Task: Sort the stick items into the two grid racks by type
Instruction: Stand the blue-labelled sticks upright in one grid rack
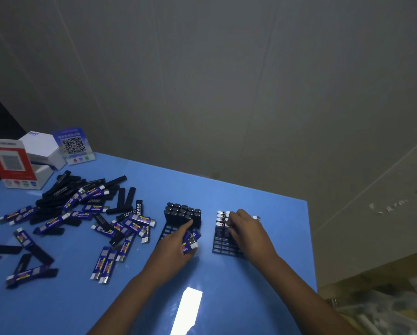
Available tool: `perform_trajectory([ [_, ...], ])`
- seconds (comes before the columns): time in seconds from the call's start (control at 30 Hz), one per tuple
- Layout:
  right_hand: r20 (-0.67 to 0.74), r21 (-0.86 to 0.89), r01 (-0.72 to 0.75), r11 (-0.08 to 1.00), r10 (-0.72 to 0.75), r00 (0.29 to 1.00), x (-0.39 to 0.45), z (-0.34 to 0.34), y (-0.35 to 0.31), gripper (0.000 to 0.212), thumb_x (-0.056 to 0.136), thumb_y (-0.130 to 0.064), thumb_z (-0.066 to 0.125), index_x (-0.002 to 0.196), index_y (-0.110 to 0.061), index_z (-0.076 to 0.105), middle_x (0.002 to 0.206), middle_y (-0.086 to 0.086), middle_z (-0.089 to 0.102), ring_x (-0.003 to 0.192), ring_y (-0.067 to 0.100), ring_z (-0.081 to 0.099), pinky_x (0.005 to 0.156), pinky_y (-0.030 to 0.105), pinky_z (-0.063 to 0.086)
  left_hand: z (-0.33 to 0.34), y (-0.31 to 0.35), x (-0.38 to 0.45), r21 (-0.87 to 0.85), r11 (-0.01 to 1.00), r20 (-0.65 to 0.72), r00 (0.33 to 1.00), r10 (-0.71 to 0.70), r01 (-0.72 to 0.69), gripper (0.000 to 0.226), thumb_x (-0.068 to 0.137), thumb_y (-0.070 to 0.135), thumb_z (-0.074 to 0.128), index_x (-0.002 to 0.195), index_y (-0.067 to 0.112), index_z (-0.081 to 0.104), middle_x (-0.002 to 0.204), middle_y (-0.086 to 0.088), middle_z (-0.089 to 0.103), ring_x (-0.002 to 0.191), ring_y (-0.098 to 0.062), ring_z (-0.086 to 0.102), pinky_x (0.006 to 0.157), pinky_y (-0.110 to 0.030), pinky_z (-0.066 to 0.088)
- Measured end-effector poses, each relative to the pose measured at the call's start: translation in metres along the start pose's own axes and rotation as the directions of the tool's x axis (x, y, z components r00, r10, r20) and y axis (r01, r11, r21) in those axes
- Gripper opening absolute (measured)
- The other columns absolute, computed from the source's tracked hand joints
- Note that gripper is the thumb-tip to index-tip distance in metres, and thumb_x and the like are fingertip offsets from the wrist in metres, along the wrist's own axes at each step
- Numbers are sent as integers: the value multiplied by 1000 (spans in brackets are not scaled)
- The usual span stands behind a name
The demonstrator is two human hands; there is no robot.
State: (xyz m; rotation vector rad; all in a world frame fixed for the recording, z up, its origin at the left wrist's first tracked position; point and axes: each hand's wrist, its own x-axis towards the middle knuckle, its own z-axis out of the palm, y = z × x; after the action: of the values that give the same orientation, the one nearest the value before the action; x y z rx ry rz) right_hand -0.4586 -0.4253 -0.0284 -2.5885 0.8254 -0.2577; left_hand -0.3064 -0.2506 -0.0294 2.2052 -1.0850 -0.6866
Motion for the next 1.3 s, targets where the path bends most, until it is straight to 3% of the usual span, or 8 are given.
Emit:
perform_trajectory([
  [0.2,40,-136,24,990,-18,999,1,-3,-4,7,94,-9,54,97,-15,56,103,3,53,84,27,55,61,33,37,-1,3,-2,15,1000,22,1000,5,-5,73,90,28,66,151,36,27,97,4,49,91,-20,56,78,-30,52],
  [0.4,44,-163,21,986,-14,999,1,-2,-5,8,92,-10,56,95,-13,62,103,3,57,90,25,57,69,37,47,-1,5,-7,14,1000,17,1000,13,-13,75,88,30,67,150,40,27,102,4,49,102,-21,56,83,-35,54],
  [0.5,15,-50,6,999,-6,1000,0,-6,-2,9,94,-16,57,93,-13,65,103,0,56,90,20,56,76,37,48,0,6,-7,21,1000,4,1000,21,-21,74,89,32,67,150,39,26,109,2,53,107,-19,56,91,-32,51],
  [0.6,-19,208,-44,977,50,999,-5,-15,-11,4,91,-16,64,90,-18,67,95,-7,58,79,8,55,73,19,43,3,11,-6,28,999,0,999,40,-40,74,90,31,67,151,35,26,121,-2,58,108,-17,56,90,-24,47],
  [0.67,30,443,-103,890,100,995,-10,-23,-21,10,88,-12,66,83,-20,70,85,-5,67,71,4,57,69,14,44,7,16,-5,35,998,4,998,57,-57,74,90,28,67,152,29,28,123,-2,59,108,-16,57,85,-18,42],
  [0.77,202,705,-195,682,72,977,-17,-32,-30,9,90,-8,68,84,-14,72,73,-3,70,67,8,61,70,24,52,13,23,-3,32,998,22,998,59,-60,73,89,26,68,151,27,29,124,-3,59,108,-16,57,85,-20,43],
  [0.93,231,740,-193,645,26,973,-26,-33,-28,7,90,-8,71,90,-15,73,80,3,74,75,14,68,79,38,58,24,29,3,64,996,41,998,56,-59,77,87,28,70,151,27,28,123,-4,58,108,-16,57,87,-25,47],
  [1.3,248,753,-195,629,4,969,-32,-33,-25,8,87,-7,71,95,-10,71,83,16,71,74,14,66,72,29,55,35,35,7,99,991,70,994,82,-88,78,84,31,68,151,28,28,132,-4,58,116,-21,57,93,-37,51],
])
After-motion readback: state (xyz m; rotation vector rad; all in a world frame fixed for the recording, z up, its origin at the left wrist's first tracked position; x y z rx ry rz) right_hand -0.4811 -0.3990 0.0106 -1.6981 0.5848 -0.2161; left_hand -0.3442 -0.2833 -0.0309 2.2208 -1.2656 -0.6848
